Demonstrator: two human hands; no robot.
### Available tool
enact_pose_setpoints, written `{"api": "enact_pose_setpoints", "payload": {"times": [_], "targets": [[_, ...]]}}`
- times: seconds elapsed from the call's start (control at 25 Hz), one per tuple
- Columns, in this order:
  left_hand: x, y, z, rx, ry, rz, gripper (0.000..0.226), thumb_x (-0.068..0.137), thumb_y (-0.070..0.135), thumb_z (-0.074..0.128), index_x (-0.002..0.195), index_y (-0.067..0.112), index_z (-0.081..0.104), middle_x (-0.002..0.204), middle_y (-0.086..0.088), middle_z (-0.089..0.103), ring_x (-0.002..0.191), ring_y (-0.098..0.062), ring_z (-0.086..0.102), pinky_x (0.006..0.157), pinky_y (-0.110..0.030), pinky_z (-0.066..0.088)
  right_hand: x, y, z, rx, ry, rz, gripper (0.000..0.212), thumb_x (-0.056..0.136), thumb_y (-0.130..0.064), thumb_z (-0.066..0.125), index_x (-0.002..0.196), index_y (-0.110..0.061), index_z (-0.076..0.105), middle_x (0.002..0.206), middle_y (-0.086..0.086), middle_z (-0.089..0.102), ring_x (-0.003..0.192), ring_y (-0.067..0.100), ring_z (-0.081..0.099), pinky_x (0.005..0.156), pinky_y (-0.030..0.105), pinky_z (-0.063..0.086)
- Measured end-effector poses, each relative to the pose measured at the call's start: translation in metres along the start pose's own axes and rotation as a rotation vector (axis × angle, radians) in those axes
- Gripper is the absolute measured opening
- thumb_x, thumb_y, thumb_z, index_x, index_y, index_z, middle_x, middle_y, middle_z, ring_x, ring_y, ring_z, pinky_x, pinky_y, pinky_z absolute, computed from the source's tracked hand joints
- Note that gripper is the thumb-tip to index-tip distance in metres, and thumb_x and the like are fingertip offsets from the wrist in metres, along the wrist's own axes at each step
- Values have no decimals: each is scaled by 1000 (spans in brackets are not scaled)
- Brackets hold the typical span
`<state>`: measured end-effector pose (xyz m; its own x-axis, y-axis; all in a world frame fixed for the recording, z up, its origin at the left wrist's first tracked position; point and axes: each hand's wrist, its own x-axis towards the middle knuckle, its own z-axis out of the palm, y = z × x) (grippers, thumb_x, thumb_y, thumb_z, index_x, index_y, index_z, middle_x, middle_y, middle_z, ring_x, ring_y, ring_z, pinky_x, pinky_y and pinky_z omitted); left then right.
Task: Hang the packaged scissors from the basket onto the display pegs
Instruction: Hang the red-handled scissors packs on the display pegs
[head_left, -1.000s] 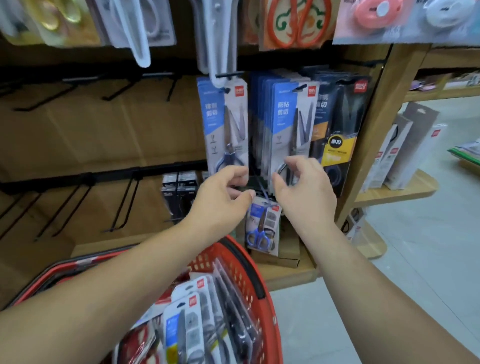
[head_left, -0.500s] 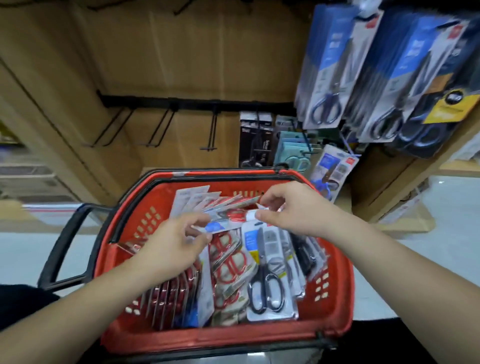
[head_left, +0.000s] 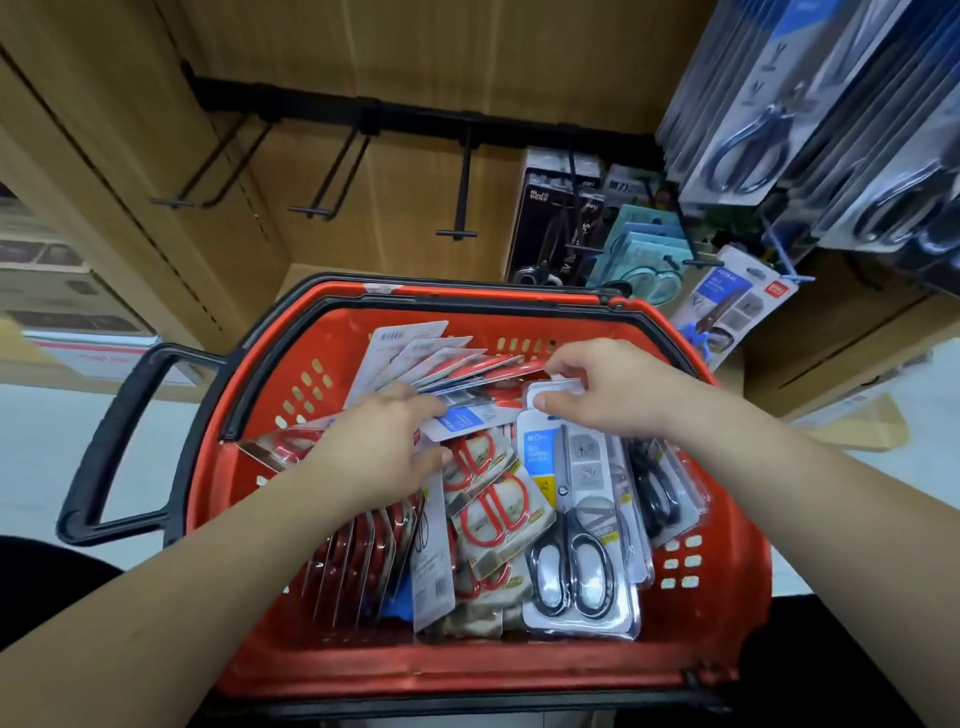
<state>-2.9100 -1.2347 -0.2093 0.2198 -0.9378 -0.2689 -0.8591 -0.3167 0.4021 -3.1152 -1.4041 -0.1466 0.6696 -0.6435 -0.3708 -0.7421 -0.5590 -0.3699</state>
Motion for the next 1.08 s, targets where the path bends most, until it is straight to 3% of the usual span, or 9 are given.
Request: {"api": "enact_pose_setpoints", "payload": {"times": [0.12, 0.24, 0.36, 0.48, 0.6, 0.68, 0.8, 1.0, 1.08], "targets": [[3, -8, 7, -111, 88, -21, 39, 98, 32, 70, 136, 28, 62, 142, 7, 55, 113, -21, 60, 90, -37, 54, 1, 7, 6, 18, -74, 6, 48, 94, -53, 69, 133, -25, 67, 134, -5, 63, 123, 16, 58, 106, 35, 47], [-2, -1, 9, -107, 102, 39, 28, 102, 27, 63, 129, 22, 64, 131, 4, 64, 110, -22, 62, 86, -34, 51, 3, 10, 6, 112, 20, -16, 40, 95, -49, 71, 128, -25, 69, 130, -7, 64, 123, 14, 58, 109, 35, 47], [-16, 12, 13, -28, 42, 124, 31, 99, 25, 61, 130, 23, 62, 125, 5, 63, 110, -20, 62, 88, -34, 52, 4, 8, 9, 160, 97, -67, 34, 97, -43, 71, 126, -27, 70, 130, -8, 65, 121, 9, 58, 111, 33, 46], [-3, 11, -16, -217, 141, -51, 40, 95, 17, 59, 133, 28, 61, 124, 5, 66, 86, -13, 67, 78, -34, 57, 10, 7, 12, 186, 93, -95, 33, 96, -45, 70, 126, -30, 70, 130, -13, 67, 124, 8, 59, 112, 35, 47], [25, -3, -35, -220, 356, -185, 65, 97, 34, 70, 154, 25, 41, 150, -2, 49, 120, -21, 62, 96, -35, 53, 16, 3, 13, 196, 119, -109, 31, 97, -43, 70, 126, -30, 71, 129, -15, 68, 124, 8, 60, 111, 37, 48], [38, -11, -30, -303, 388, -253, 82, 90, 43, 80, 156, 25, 34, 150, -2, 41, 127, -20, 55, 96, -32, 51, 17, -1, 16, 203, 110, -102, 32, 98, -41, 70, 127, -29, 71, 132, -13, 68, 127, 10, 59, 112, 38, 47], [47, -24, -17, -306, 413, -274, 65, 88, 39, 84, 142, 23, 51, 139, 1, 44, 107, -16, 60, 84, -27, 50, 20, 2, 15, 287, 140, -90, 21, 97, -38, 71, 116, -30, 75, 118, -17, 71, 113, 10, 66, 105, 39, 53], [60, -36, -13, -210, 284, -175, 24, 97, 39, 73, 118, 28, 76, 109, 7, 76, 97, -17, 69, 79, -34, 57, 22, 1, 18, 345, 160, -96, 13, 96, -37, 72, 106, -31, 78, 106, -20, 74, 108, 2, 66, 100, 33, 53], [63, -37, -17, -160, 274, -140, 16, 99, 38, 71, 105, 26, 79, 98, 4, 79, 91, -20, 72, 76, -38, 61, 20, -3, 16, 352, 172, -103, 8, 96, -36, 72, 101, -33, 78, 100, -21, 74, 102, -1, 67, 86, 25, 55]]}}
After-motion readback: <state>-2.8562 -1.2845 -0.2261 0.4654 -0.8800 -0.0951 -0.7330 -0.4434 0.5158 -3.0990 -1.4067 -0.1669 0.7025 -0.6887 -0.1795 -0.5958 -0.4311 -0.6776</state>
